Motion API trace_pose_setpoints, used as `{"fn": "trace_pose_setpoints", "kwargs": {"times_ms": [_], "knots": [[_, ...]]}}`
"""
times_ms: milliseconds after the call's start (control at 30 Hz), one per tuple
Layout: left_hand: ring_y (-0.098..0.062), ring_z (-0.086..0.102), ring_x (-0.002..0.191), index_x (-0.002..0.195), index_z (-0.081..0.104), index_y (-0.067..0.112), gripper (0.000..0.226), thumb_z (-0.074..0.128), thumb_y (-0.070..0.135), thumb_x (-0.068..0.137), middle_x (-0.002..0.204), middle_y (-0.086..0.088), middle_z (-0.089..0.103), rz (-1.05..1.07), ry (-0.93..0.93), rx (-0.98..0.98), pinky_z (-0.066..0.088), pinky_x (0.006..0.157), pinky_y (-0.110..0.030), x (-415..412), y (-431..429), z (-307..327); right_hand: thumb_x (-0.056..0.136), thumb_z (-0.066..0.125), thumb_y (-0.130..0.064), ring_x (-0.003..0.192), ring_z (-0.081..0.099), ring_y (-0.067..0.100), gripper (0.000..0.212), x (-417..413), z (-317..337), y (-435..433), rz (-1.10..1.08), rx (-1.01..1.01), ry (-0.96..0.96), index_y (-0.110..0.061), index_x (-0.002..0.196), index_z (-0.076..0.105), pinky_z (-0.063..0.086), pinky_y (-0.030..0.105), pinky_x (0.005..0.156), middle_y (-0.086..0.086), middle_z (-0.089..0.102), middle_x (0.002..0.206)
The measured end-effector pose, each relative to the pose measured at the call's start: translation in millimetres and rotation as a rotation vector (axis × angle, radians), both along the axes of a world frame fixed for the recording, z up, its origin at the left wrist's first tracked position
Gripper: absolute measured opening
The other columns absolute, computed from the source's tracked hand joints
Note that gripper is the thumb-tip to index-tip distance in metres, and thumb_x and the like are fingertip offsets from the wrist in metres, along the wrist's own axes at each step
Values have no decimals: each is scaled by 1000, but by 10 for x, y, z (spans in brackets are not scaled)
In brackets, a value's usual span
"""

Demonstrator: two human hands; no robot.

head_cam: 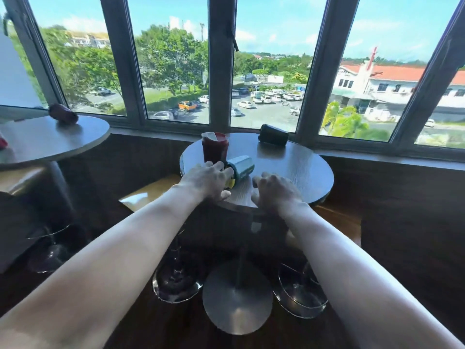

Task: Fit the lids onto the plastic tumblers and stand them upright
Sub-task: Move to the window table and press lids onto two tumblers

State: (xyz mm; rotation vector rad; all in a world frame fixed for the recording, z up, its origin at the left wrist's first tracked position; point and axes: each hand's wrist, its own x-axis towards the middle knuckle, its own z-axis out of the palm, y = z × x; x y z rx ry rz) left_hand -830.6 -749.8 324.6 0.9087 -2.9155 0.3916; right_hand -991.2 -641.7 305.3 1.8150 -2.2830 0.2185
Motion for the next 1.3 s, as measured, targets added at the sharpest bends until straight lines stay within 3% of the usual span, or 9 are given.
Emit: {"fn": "trace_pose_setpoints", "kwargs": {"times_ms": [167,300,500,667,767,933,1033,1167,1300], "knots": [[-36,50,129,149,25,24,82,62,61,86,149,-10,37,106,102,141,48,99,-49,-388,-398,-162,91,60,-32,108,59,33,42,-460,-58,-573,110,-26,31,-16,128,49,54,46,84,13,56,124],[-38,52,126,147,23,27,88,68,62,80,150,-10,32,150,222,250,50,98,-51,-528,-604,-392,88,67,-31,120,54,34,59,-721,-197,-874,199,-50,-22,-19,139,40,52,47,90,13,49,138],[-32,54,121,143,29,30,90,73,63,71,139,-3,36,141,431,312,54,89,-54,-611,-713,-598,81,74,-32,117,58,33,59,-899,-438,-1085,372,-137,-170,-24,132,45,54,50,87,8,54,131],[-29,48,124,142,35,28,91,64,69,66,138,-5,46,62,546,336,48,98,-52,-725,-770,-403,82,74,-33,109,62,28,56,-1037,-486,-1054,409,-314,-305,-19,131,50,54,42,86,6,60,122],[-27,51,124,143,40,25,89,69,67,70,139,-6,51,-9,554,313,46,101,-42,-858,-776,-179,85,72,-37,112,61,22,56,-1124,-429,-988,379,-380,-388,-16,132,52,46,26,91,5,61,127],[-23,58,112,139,49,24,76,71,59,75,130,-5,59,-87,566,354,47,91,-34,-1181,-766,226,89,68,-36,118,60,11,55,-1236,-444,-897,262,-489,-721,-22,138,47,54,33,91,0,57,137],[-16,60,99,127,59,25,61,73,55,76,111,4,64,-133,555,434,46,77,-26,-1458,-811,403,91,69,-22,117,60,2,50,-1314,-408,-796,220,-571,-902,-23,138,50,55,21,85,-2,58,136],[-12,56,95,128,62,22,55,74,46,80,115,3,67,-163,471,514,37,68,-21,-1865,-810,483,83,78,-22,116,60,6,61,-1487,-414,-680,113,-568,-943,-30,136,49,57,24,86,-5,60,133],[-13,53,95,136,56,17,64,75,43,81,124,-4,66,-175,425,542,37,66,-18,-2244,-756,436,80,80,-24,110,62,5,62,-1714,-439,-640,-15,-591,-948,-29,133,49,49,8,75,-10,63,127]]}}
